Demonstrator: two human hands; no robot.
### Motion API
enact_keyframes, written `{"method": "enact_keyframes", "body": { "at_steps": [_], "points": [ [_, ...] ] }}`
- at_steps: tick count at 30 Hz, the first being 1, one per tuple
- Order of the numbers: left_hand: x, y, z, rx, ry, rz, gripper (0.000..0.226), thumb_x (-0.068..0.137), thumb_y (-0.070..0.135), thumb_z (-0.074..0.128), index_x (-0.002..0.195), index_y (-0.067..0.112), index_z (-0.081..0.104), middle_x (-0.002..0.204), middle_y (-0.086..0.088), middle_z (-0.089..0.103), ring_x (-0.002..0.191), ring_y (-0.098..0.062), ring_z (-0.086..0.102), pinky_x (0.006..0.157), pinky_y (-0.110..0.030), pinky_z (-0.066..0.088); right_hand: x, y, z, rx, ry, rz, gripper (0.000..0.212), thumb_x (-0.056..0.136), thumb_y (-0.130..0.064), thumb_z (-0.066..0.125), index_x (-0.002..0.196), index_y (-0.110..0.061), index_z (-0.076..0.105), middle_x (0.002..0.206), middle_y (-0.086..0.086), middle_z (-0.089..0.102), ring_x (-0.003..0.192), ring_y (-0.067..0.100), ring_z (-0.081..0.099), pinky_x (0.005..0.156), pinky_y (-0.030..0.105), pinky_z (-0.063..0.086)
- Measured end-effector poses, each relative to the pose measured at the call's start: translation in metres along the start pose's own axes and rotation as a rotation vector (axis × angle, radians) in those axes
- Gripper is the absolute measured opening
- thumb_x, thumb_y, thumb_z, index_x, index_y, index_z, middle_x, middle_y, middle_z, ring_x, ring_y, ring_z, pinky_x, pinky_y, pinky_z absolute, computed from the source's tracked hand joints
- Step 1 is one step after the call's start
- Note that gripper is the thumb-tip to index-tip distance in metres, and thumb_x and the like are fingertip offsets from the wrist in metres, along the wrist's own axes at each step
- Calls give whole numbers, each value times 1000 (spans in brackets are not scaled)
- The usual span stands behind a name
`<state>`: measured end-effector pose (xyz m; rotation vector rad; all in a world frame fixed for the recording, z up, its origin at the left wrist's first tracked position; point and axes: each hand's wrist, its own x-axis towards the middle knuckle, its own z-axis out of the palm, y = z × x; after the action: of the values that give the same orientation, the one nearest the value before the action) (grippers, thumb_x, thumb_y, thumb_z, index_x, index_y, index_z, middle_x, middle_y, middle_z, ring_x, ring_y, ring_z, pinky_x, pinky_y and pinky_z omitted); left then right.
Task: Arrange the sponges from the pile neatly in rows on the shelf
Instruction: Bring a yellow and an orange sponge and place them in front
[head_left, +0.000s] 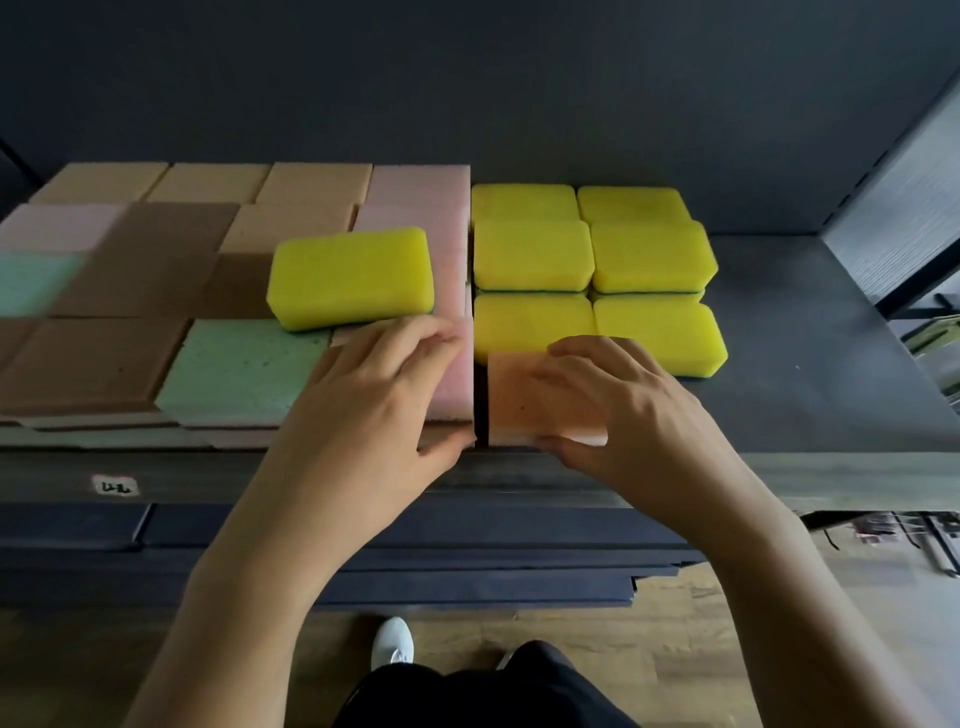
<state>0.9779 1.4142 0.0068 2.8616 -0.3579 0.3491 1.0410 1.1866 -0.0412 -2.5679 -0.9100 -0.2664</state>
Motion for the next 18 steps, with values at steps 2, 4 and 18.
{"method": "enact_keyframes", "body": {
  "at_steps": [2, 4, 18],
  "points": [
    [0, -1, 0, -6, -2, -1, 62, 76, 41, 66, 130, 11, 57, 133, 4, 51, 117, -21, 50, 102, -38, 42, 2, -3, 2, 7, 0, 5, 58, 75, -38, 80, 128, -25, 60, 130, -6, 55, 118, 19, 50, 84, 35, 53],
    [0, -1, -1, -8, -11, -4, 63, 77, 40, 67, 131, 11, 56, 134, 4, 50, 119, -20, 49, 103, -38, 41, 5, -5, 4, 25, -3, 10, 60, 74, -37, 82, 128, -25, 60, 130, -7, 55, 118, 19, 50, 84, 34, 52],
    [-4, 1, 0, -17, -14, -8, 68, 77, 46, 66, 135, 12, 53, 139, 5, 48, 122, -20, 49, 102, -37, 43, 10, -7, 1, 56, -57, 8, 63, 76, -46, 76, 132, -26, 57, 138, -2, 52, 126, 23, 47, 100, 43, 45]
  ]
}}
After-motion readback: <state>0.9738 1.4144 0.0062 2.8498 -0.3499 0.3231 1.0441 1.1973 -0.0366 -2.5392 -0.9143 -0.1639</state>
